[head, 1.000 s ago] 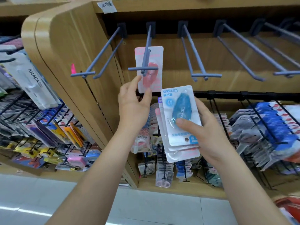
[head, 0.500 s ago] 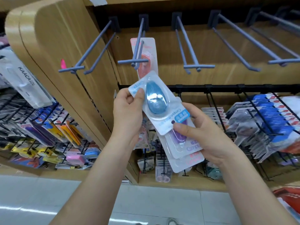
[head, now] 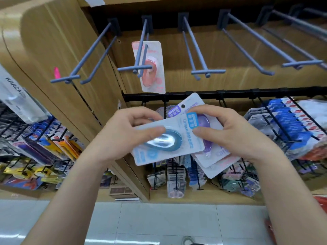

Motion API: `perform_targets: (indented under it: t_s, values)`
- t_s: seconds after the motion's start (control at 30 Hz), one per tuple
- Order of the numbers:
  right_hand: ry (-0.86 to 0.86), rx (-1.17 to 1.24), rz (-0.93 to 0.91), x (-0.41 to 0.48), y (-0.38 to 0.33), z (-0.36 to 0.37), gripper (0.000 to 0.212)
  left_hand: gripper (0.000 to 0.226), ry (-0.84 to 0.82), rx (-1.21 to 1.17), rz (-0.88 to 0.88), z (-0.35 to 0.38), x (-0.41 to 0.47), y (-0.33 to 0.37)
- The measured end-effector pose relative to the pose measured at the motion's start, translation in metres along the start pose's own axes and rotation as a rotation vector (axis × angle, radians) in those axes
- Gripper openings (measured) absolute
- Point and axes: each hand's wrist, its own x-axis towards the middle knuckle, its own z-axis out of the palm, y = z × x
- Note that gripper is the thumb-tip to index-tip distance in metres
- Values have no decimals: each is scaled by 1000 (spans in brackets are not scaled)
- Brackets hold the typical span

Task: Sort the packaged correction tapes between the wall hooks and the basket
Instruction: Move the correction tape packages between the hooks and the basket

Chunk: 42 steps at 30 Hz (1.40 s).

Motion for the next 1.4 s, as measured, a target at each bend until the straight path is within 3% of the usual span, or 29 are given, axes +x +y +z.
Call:
perform_targets:
  t_s: [0.1, 0.2, 0.33, 0.43, 0.53, 0.63, 0.7, 0.8, 1.03, 1.27, 1.4]
  values:
    - [73, 40, -53, 1, 2, 0, 24, 32, -156, 76, -8, 10, -1, 11]
    - [153, 132, -70, -4, 8, -3, 18, 30, -40, -25, 82, 19, -5, 10]
    - [190, 191, -159, -16, 2, -12, 39, 19, 69, -267, 193, 41, -7, 4]
    - [196, 172, -182, -19, -7, -16, 21, 19, 116, -366, 206, 52, -7, 8]
    - [223, 86, -186, -19, -13, -12, 23, 28, 105, -375, 227, 59, -8, 11]
    - [285, 59, -152, -19, -13, -11, 24, 55, 119, -346, 321, 55, -13, 10]
    - [299, 57, -138, -21, -11, -13, 24, 57, 131, -282, 363, 52, -15, 10]
    - [301, 17, -143, -20, -10, -12, 20, 46, 168, -263, 346, 54, -13, 10]
    - [217, 49, -119, -17, -13, -8, 20, 45, 145, -348, 334, 66, -19, 9]
    - [278, 36, -136, -10, -13, -5, 15, 60, 153, -349, 326, 67, -11, 28]
    - [298, -35, -106, -6, -9, -9, 16, 33, 246, -345, 201, 61, 13, 49]
